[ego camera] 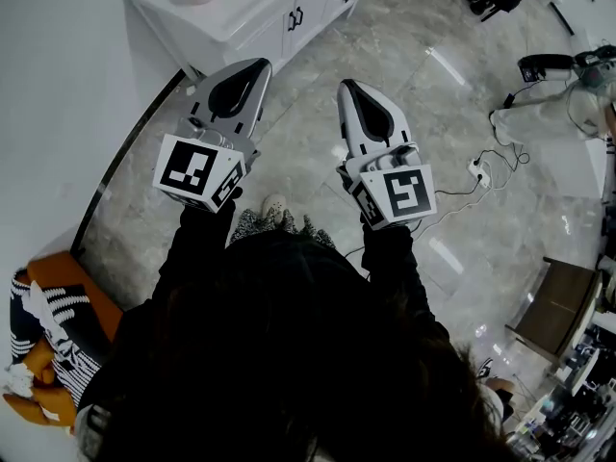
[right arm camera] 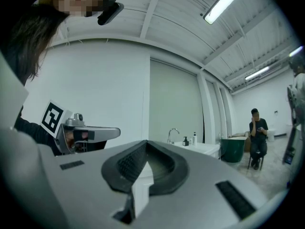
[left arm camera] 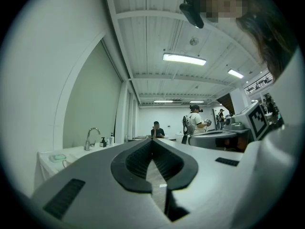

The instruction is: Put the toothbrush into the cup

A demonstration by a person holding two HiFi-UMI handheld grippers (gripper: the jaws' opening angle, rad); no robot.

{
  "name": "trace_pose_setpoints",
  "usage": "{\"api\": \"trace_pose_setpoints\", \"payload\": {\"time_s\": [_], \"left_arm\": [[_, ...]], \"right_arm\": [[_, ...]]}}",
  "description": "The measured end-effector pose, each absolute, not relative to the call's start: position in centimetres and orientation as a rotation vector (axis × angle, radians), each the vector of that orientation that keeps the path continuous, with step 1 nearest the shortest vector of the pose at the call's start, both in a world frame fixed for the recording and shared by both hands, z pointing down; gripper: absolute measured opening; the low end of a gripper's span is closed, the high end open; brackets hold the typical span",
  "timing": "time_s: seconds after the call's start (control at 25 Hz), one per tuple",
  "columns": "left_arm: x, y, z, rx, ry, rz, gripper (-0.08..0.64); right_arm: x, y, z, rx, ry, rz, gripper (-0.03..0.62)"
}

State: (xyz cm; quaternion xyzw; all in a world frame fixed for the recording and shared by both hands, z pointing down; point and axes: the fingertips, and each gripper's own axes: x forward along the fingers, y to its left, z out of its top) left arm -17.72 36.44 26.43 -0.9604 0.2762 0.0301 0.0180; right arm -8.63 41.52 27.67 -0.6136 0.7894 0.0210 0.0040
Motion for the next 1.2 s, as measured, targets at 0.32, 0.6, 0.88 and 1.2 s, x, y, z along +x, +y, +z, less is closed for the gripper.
{"api": "trace_pose_setpoints", "payload": {"time_s": [0.32, 0.6, 0.88, 1.2], "left_arm": [[-18.5, 32.6, 26.6, -2.989, 0.841, 0.092, 0.008], [-19.1, 30.2, 26.7, -3.011, 0.796, 0.080, 0.008], [-18.4, 28.7, 27.2, -3.030, 0.762, 0.063, 0.008], [-18.1, 27.4, 27.5, -3.035, 0.784, 0.051, 0.008]], "right_arm": [[-7.6, 38.0, 28.1, -1.967, 2.419, 0.037, 0.005], [-7.8, 35.7, 28.3, -1.977, 2.392, -0.005, 0.005], [-8.6, 34.2, 28.6, -1.962, 2.439, -0.020, 0.005], [-8.3, 32.6, 28.4, -1.973, 2.443, 0.000, 0.005]]}}
